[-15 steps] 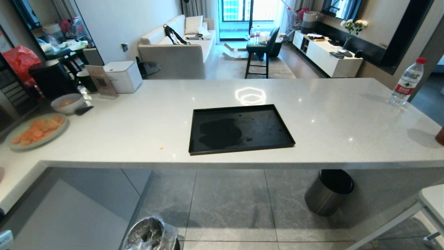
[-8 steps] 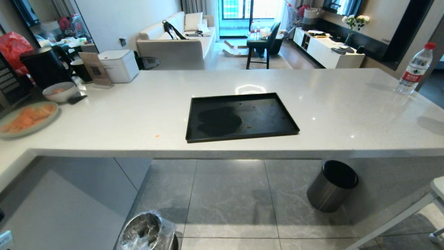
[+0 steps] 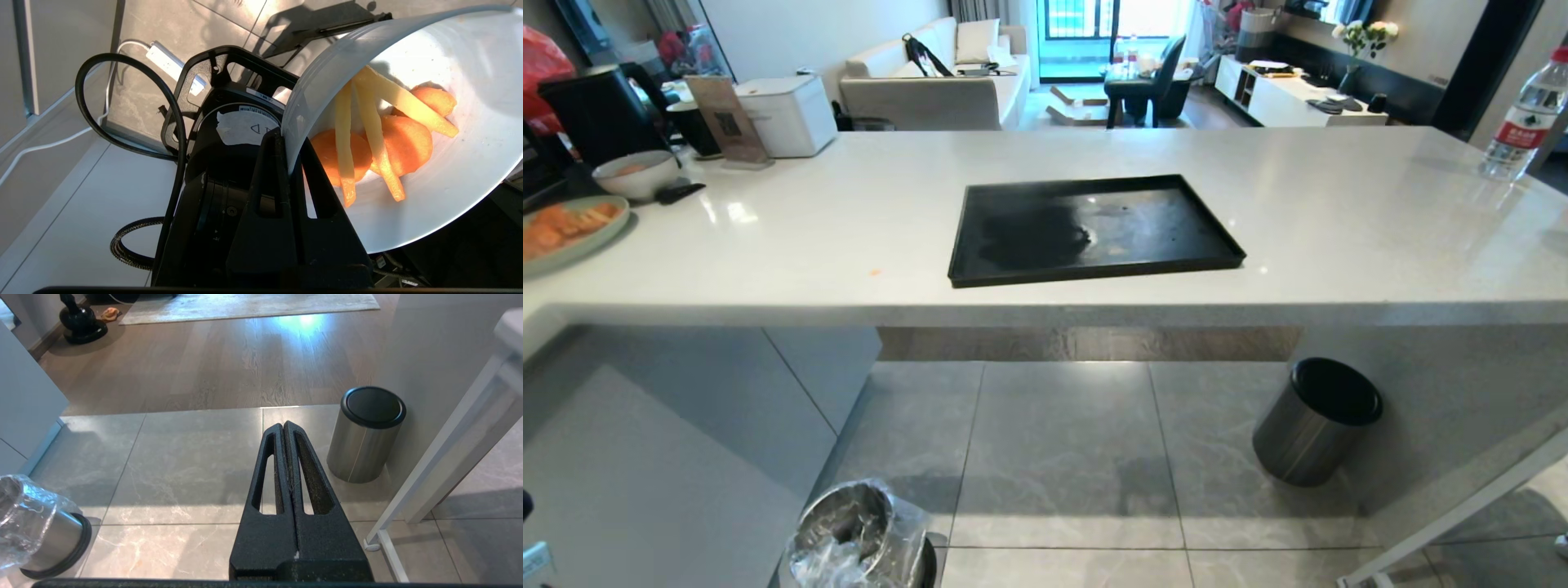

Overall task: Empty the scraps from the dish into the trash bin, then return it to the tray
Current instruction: Move the bowl over the trash can

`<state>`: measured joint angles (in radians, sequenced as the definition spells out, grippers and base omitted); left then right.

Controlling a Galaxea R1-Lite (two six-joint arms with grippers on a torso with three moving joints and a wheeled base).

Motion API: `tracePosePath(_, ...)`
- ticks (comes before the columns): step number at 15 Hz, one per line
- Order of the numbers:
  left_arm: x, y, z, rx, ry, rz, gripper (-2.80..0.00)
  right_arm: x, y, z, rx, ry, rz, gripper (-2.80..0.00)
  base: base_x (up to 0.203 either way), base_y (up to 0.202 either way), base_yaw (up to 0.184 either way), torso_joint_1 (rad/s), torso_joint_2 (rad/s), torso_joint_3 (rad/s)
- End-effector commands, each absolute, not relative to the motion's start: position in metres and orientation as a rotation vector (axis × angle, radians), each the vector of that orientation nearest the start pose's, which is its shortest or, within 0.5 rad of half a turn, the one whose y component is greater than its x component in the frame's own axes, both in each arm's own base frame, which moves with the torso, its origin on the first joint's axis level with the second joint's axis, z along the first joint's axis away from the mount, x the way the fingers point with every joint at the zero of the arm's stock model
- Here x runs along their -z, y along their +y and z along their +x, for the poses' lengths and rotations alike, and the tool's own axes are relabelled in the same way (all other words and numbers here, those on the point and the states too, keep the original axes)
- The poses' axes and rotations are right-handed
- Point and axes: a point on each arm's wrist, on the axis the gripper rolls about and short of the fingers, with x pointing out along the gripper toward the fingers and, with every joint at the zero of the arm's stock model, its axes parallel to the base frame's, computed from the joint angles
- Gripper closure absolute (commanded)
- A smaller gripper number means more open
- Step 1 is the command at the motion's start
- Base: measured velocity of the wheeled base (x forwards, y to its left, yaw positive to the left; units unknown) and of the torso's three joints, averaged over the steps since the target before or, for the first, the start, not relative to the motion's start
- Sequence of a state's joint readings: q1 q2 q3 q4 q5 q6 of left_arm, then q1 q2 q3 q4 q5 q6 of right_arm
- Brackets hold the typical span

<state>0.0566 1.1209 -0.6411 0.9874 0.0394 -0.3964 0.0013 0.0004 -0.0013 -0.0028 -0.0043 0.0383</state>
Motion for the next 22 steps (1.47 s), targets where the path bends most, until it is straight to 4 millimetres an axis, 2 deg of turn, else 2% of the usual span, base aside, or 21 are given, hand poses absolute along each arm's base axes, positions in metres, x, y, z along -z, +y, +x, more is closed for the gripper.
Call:
tracePosePath(1, -0.1545, 0.0048, 0.0693, -0.372, 1.436, -0.337, 0.0, -0.0759, -0.0001, -0.0227, 0.003, -0.002, 0.038, 0.0, 0.0, 0.0, 0.0, -0.107, 0.49, 0.371)
tracePosePath(14, -0.1553, 0.0046, 0.0664, -0.369, 1.423, -0.343, 0.0, -0.0763, -0.0001, -0.0228, 0.003, -0.003, 0.04, 0.0, 0.0, 0.0, 0.0, -0.032, 0.43, 0.4)
tracePosePath(22, -0.1553, 0.0046, 0.0664, -0.367, 1.424, -0.343, 0.0, -0.0763, -0.0001, -0.0228, 0.003, -0.003, 0.04, 0.0, 0.0, 0.0, 0.0, 0.0, 0.0, 0.0)
